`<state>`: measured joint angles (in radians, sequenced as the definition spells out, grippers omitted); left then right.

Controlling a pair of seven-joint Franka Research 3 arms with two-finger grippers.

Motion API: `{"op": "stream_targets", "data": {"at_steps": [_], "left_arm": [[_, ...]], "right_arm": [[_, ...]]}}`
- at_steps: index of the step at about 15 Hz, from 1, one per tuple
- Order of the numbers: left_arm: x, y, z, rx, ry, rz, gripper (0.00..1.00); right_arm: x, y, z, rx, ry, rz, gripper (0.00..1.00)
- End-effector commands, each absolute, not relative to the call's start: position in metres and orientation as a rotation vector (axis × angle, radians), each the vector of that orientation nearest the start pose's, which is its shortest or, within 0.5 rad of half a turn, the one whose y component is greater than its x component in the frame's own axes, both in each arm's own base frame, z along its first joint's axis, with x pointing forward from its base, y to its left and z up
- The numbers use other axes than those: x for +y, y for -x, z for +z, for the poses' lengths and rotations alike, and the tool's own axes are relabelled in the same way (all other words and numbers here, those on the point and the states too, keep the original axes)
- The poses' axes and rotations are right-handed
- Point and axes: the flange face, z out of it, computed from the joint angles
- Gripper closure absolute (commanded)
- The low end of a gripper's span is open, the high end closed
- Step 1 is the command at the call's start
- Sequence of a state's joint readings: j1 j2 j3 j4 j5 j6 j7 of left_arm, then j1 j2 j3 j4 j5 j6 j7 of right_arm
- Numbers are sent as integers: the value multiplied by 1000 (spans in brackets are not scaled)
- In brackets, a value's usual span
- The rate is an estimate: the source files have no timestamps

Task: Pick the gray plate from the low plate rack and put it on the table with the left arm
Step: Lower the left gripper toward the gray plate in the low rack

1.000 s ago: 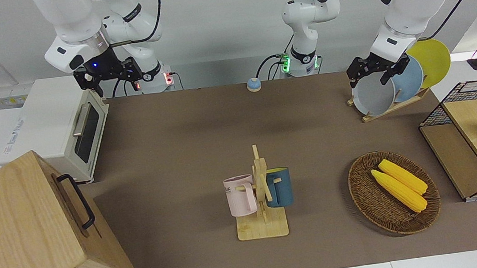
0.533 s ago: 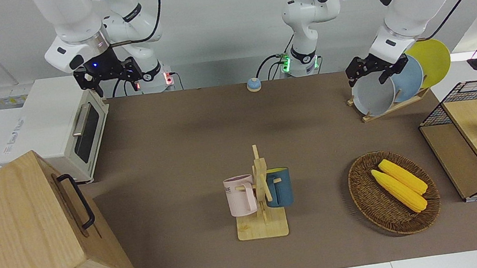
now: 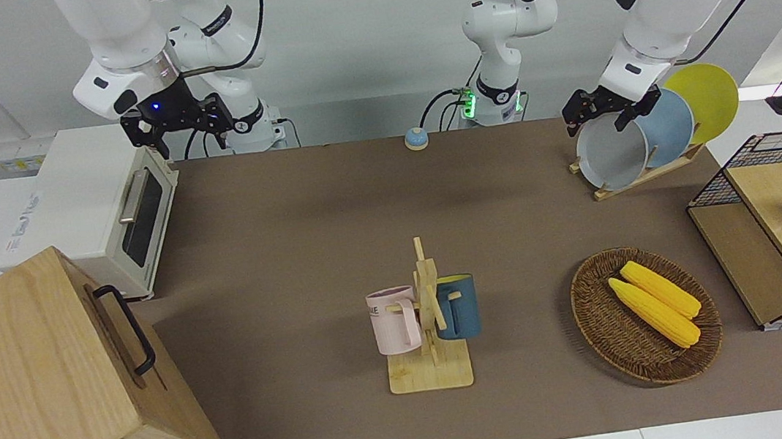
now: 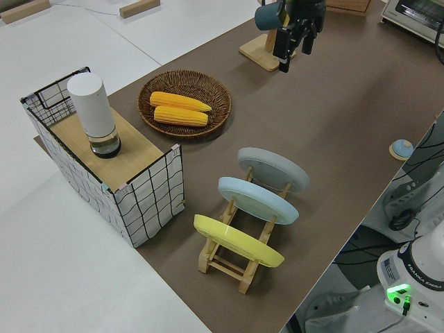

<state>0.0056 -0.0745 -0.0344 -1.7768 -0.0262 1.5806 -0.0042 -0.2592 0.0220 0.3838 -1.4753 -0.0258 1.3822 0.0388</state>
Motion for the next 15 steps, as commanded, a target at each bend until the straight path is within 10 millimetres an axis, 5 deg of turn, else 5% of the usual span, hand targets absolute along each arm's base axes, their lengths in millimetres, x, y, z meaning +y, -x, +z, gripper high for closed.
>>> {"op": "stream_targets", "data": {"at_steps": [1,7,15], "left_arm": [[-8,-504,561,11,3174,149,7],[33,-473,536,-101,3140,56,5],[88,-461,512,-168,2962,102,5]], "right_arm": [[59,-536,646,-105,3169,179,17],[60,-536,646,-108,3169,178,17],[59,-536,646,-105,3169,181,17]]}}
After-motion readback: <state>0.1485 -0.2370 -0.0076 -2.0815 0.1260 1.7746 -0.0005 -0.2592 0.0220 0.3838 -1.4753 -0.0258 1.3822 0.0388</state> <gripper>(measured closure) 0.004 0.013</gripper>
